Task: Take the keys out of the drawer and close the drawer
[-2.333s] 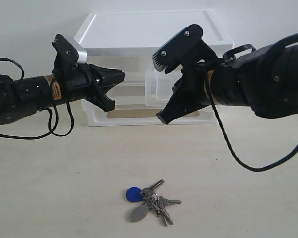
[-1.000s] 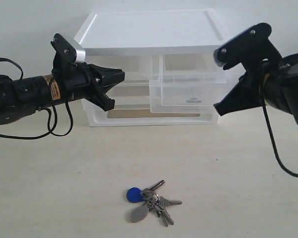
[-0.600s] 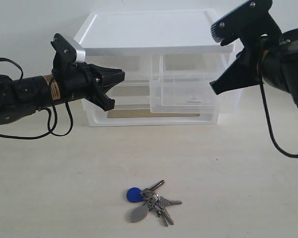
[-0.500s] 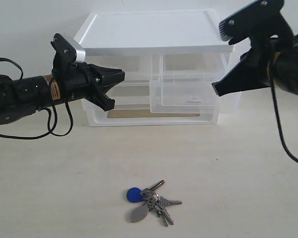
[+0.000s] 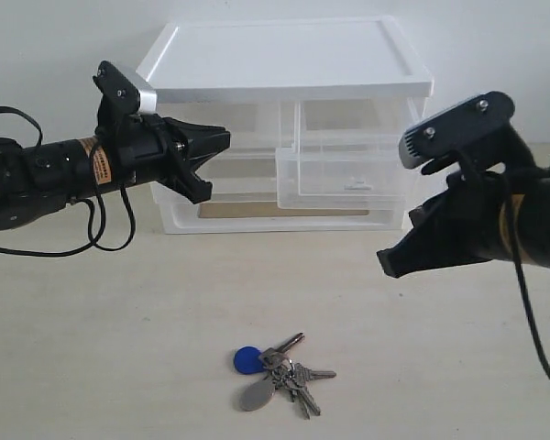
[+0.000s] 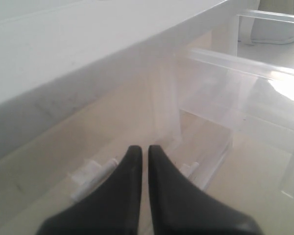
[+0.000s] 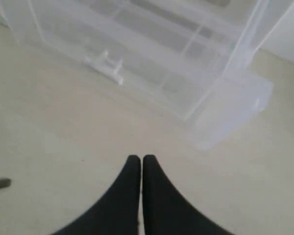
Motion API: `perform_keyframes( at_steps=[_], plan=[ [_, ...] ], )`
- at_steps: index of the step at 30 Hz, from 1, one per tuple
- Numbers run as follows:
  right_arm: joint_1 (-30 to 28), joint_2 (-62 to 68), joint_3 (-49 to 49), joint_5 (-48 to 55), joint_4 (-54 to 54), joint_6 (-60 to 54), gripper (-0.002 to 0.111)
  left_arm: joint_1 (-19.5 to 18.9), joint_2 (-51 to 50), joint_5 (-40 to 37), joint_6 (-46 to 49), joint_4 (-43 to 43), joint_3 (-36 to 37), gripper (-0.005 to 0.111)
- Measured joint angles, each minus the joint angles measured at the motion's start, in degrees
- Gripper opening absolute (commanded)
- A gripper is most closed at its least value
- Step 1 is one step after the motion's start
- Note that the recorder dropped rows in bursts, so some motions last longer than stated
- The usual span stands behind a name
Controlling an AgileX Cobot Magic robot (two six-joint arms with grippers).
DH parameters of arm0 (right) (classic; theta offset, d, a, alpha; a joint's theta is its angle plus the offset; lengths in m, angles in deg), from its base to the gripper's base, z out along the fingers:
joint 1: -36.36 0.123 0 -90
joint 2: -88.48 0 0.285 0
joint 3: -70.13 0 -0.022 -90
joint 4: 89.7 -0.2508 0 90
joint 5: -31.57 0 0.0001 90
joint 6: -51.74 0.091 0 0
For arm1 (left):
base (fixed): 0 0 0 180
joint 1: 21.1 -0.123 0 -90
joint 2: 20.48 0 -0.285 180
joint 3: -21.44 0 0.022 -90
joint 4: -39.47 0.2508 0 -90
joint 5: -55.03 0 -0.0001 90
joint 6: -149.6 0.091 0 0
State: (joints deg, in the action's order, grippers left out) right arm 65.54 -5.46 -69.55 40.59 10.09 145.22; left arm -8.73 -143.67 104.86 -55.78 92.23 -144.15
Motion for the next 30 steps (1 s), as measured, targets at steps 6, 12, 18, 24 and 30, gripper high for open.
perform_keyframes(
  at_steps=[6, 12, 18, 24, 30],
  plan=[
    [0.0, 9.1, -7.6, 5.0, 0.0, -2.5, 0.000, 0.0, 0.0, 0.0, 0.0, 0.1, 0.0, 0.004],
    [1.2, 12.1, -12.6, 3.0, -1.4, -5.1, 0.000, 0.0, 0.0, 0.1, -0.2, 0.2, -0.1, 0.004],
    [1.7, 12.3, -14.2, 2.6, -2.9, -9.8, 0.000, 0.0, 0.0, 0.1, -0.2, 0.1, -0.1, 0.004],
    [1.6, 9.2, -11.5, 5.8, -3.3, -13.5, 0.000, -0.1, 0.0, 0.8, -0.2, 0.5, -0.1, 0.004],
    [0.2, -1.2, -5.1, 15.6, -2.3, -10.7, 0.000, -1.5, -0.5, 7.1, -5.2, 5.1, -0.5, 0.004]
  ],
)
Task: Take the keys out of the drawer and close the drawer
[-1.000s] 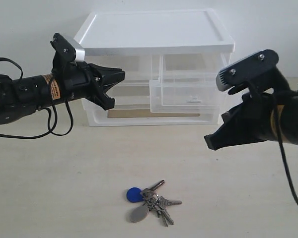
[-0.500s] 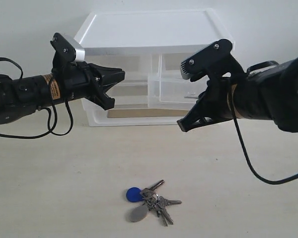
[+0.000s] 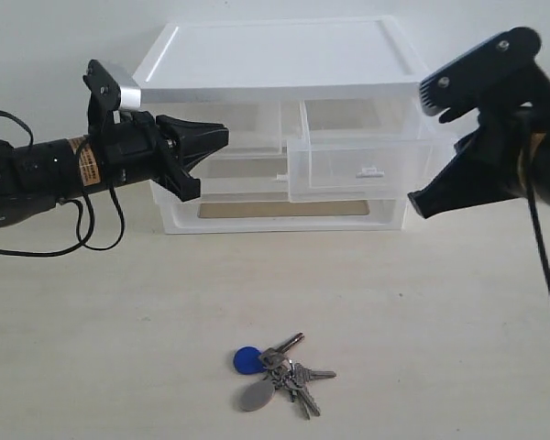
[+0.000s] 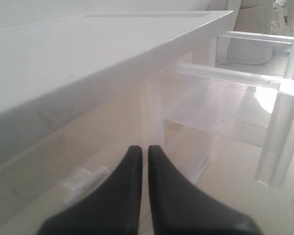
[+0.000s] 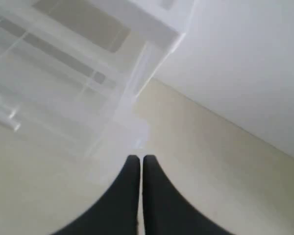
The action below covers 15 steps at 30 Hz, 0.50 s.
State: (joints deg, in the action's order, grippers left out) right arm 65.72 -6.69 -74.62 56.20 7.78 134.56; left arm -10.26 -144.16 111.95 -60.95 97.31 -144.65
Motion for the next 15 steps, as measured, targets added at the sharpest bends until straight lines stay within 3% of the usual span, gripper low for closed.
perform_keyframes(
  at_steps=[3, 10, 15],
  plan=[
    [-0.1, -1.4, 0.1, 1.8, 1.8, 3.3, 0.000, 0.0, 0.0, -0.1, -0.2, 0.5, -0.1, 0.004],
    [-0.1, 4.5, 0.1, -6.4, 2.0, 7.4, 0.000, 0.0, 0.0, -0.1, -0.4, 0.6, -0.3, 0.004],
    [-0.1, 9.5, -2.9, -6.6, 2.1, 7.6, 0.000, 0.0, 0.0, -0.1, -0.4, 0.6, -0.3, 0.004]
  ],
)
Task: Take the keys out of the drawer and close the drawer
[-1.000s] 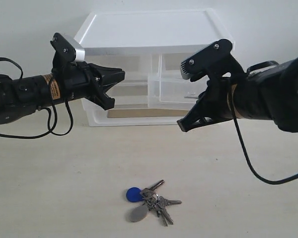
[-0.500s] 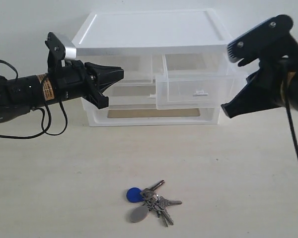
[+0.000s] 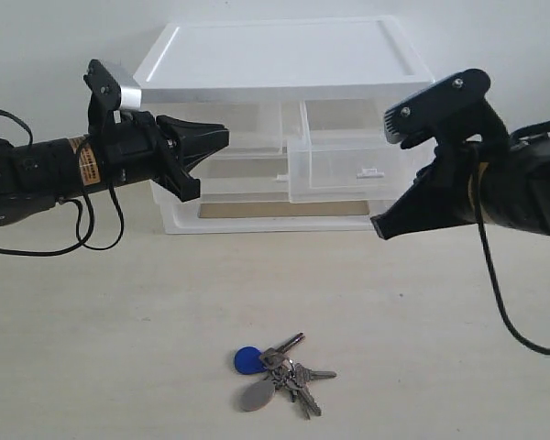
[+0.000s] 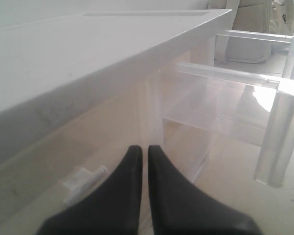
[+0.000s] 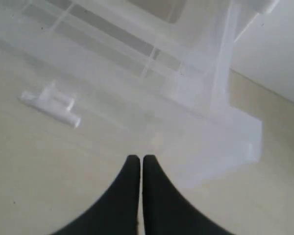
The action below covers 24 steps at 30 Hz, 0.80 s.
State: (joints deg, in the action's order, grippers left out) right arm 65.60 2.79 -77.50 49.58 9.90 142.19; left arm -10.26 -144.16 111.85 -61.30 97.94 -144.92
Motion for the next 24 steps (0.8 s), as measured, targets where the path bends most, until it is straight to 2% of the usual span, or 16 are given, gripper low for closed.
perform_keyframes(
  at_steps=[8, 14, 24],
  plan=[
    [-0.1, 8.1, -10.8, 2.4, 0.1, -1.9, 0.000, 0.0, 0.0, 0.0, 0.0, 0.1, 0.0, 0.004],
    [-2.5, 13.4, -16.1, 1.6, 0.1, -2.3, 0.000, 0.0, 0.0, 0.0, 0.0, 0.1, 0.0, 0.004],
    [-4.4, 15.4, -19.9, 0.0, -0.6, -3.0, 0.000, 0.0, 0.0, 0.0, 0.2, 0.1, 0.0, 0.004]
  ],
)
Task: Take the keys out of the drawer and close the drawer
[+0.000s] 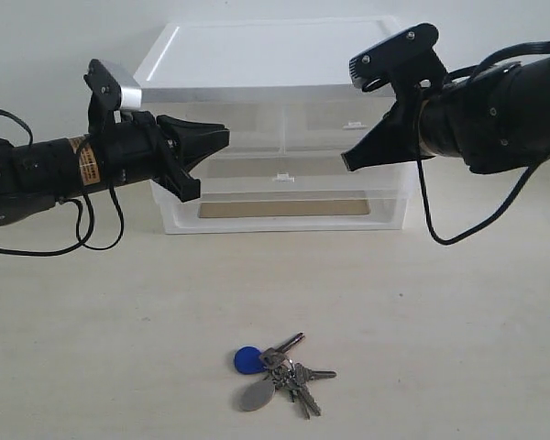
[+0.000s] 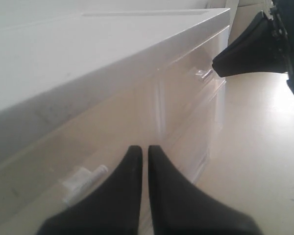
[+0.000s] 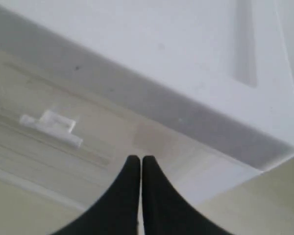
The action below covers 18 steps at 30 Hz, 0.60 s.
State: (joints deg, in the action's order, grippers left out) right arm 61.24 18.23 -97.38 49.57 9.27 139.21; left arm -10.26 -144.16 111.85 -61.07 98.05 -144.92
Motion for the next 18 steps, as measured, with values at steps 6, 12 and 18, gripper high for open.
perform_keyframes(
  at_steps=[6, 12, 18],
  plan=[
    [-0.3, -1.0, 1.2, -7.8, 0.4, 0.5, 0.000, 0.0, 0.0, -0.4, 0.2, 0.0, 0.0, 0.004],
    [-0.3, -14.6, 11.9, -23.8, 0.5, 0.8, 0.000, 0.0, 0.0, -0.5, 0.3, 0.0, 0.0, 0.004],
    [-0.3, -17.1, 18.6, -42.1, 0.7, -1.1, 0.023, -0.1, 0.0, -1.0, 0.2, 0.5, -0.1, 0.004]
  ],
)
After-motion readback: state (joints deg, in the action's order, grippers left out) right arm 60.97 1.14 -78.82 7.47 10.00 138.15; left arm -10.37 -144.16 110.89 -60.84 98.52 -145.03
